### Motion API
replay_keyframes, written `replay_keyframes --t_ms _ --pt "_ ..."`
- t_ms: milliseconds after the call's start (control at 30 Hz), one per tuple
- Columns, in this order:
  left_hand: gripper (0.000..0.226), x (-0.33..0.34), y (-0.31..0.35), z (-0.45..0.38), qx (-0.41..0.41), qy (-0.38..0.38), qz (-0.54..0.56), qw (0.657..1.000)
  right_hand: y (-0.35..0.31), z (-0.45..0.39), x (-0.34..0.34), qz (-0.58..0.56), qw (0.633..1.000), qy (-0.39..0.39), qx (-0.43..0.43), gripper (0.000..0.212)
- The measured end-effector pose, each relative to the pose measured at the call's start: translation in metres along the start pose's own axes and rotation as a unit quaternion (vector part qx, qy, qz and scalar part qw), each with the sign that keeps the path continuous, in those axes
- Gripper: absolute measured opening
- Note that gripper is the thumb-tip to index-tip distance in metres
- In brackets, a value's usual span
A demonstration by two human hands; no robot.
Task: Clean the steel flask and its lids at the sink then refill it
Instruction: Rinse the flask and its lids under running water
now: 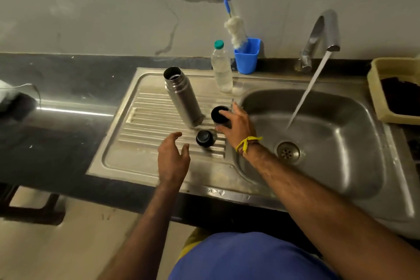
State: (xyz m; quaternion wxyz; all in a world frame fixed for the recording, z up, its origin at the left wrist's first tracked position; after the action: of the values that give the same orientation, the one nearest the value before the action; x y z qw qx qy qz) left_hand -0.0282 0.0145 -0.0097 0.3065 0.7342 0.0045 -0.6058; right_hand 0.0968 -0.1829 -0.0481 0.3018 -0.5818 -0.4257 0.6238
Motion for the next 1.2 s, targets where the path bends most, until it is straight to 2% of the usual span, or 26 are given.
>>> replay_keyframes --t_ms 67,100,133,233,333,433,500,567,667,800,933,1067,1133,1200 --pt "0.034 0.001 -0.002 -0.002 0.002 -0.006 -0.010 1.000 -0.023 0.016 -0.003 0.044 0.993 0.049 -0.094 0.047" --pt "0.034 0.001 -0.003 -0.003 0.005 -0.006 -0.012 1.000 -0.036 0.025 0.001 0.047 0.987 0.047 -0.145 0.045" --pt "0.035 0.001 -0.002 -0.003 0.008 -0.005 -0.011 1.000 -0.045 0.033 0.010 0.047 0.983 0.013 -0.177 0.047" --pt "0.036 0.002 0.002 -0.006 0.017 -0.010 -0.015 1.000 -0.051 0.043 0.051 0.132 0.967 -0.143 -0.162 0.067" --pt "0.037 0.004 0.011 -0.009 0.029 -0.016 -0.022 0.999 -0.041 0.041 0.064 0.190 0.960 -0.172 -0.112 0.062" --pt "0.035 0.005 0.020 -0.010 0.037 -0.014 -0.016 0.999 -0.040 0.046 0.045 0.111 0.979 -0.115 -0.128 0.029" --pt "0.034 0.008 0.027 -0.008 0.038 -0.013 -0.001 0.999 -0.027 0.051 0.020 0.050 0.992 -0.061 -0.099 0.017" --pt "0.031 0.014 0.042 -0.005 0.044 -0.017 0.017 0.999 -0.004 0.054 -0.014 -0.012 0.999 0.004 -0.037 0.022" --pt "0.030 0.031 0.081 -0.003 0.081 -0.036 0.038 0.995 0.034 0.056 -0.069 -0.056 0.992 0.099 0.059 0.041" --pt "0.030 0.067 0.147 -0.007 0.151 -0.104 0.061 0.981 0.075 0.055 -0.140 -0.082 0.967 0.198 0.140 0.037" --pt "0.027 0.106 0.206 -0.013 0.165 -0.157 0.089 0.970 0.089 0.042 -0.200 -0.066 0.953 0.257 0.144 0.034" --pt "0.025 0.145 0.249 -0.024 0.122 -0.224 0.126 0.959 0.084 0.009 -0.231 -0.042 0.957 0.269 0.098 0.043" --pt "0.027 0.162 0.267 -0.027 0.102 -0.268 0.158 0.945 0.084 -0.004 -0.233 -0.064 0.953 0.282 0.091 0.046" --pt "0.029 0.175 0.282 -0.024 0.070 -0.326 0.226 0.915 0.088 -0.010 -0.228 -0.111 0.947 0.288 0.091 0.041"
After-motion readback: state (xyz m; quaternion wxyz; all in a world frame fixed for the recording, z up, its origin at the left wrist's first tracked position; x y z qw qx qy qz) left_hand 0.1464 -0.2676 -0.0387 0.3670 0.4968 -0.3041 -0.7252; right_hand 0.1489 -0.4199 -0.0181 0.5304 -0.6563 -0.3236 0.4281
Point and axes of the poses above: each hand's wrist, its own z-axis away from the middle knuckle, its own x-axis out of the palm, y = z × x, the point moved 8 cm from there along -z, towards the middle knuckle, and after that the axes turned 14 degrees about -z, right-handed, at the moved point
